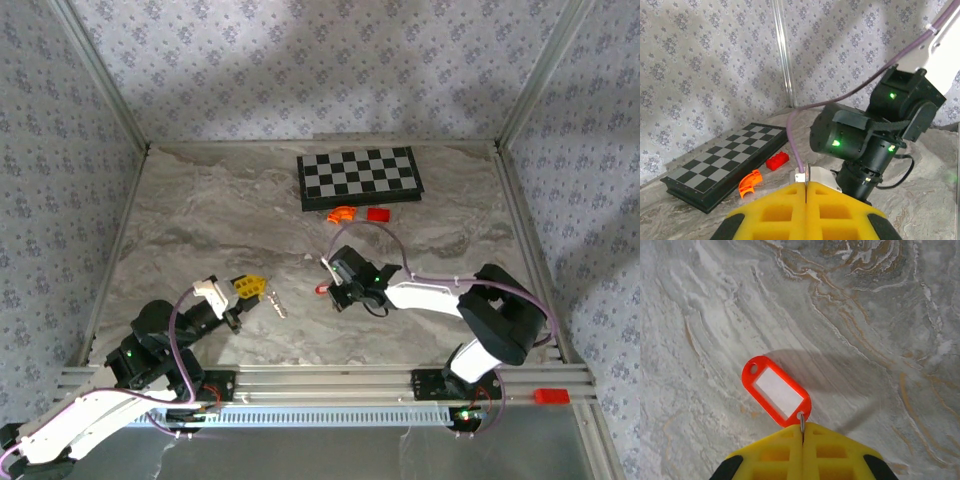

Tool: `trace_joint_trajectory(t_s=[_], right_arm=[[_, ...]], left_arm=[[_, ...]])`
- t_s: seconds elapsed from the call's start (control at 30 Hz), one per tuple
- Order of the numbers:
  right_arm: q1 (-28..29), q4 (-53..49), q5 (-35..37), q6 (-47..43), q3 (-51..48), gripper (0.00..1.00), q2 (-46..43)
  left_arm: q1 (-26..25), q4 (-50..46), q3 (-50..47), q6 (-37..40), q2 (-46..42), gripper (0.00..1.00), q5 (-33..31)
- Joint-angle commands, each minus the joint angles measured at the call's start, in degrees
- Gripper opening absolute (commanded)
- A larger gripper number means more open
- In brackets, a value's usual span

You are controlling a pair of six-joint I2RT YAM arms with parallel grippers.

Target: Put the keys on the keyring

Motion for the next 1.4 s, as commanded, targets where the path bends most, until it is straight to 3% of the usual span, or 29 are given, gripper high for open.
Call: trace_joint_trajectory(t_s=[0.0,0.17,0.3,0.43,0.53,0.67,0.87,0.97,1.37], right_arm=[[-0.4,13.5,0.4,6.2,-4.8,0.00,-1.4],[-0.6,12.7,-0.7,6.5,-6.1,0.05,-1.6],[-0.9,7.7,-0.1,5.4,-5.8,0.20,-5.8],[-1.5,-5.9,1.3,4.1,-1.4,0.39,-9.4],[-4.1,-14.6,-0.9,2.6,3.3,0.42,-10.2],[-7.0,-25.5,-4.0,-2.7,11.8,0.42,-6.6],[-4.2,-41.4,2.0,-7.8,25.4,0.39,3.9],[-1.1,-43.4,5.7,-6.8,28.9,0.38,7.0],[1.6,-44.6,3.9,-6.5,34.8,0.35,17.3]], left_arm=[[-0.3,1.8,1.3,0.6,-0.9,0.00,-0.7],[-0.3,1.7,1.5,0.7,-0.9,0.00,-0.8],[-0.3,1.9,1.6,1.1,-0.8,0.00,-0.8],[-0.3,2.3,1.6,1.1,-0.5,0.00,-0.3],[-0.3,2.3,1.7,0.9,-0.3,0.00,0.3],[-0.3,2.3,1.5,0.7,-0.8,0.00,0.4],[-0.3,2.0,1.2,0.7,-1.3,0.00,0.3],[-0.3,2.0,0.3,0.5,-2.9,0.00,-0.1],[-0.7,1.9,-0.3,0.6,-3.8,0.00,-0.1]])
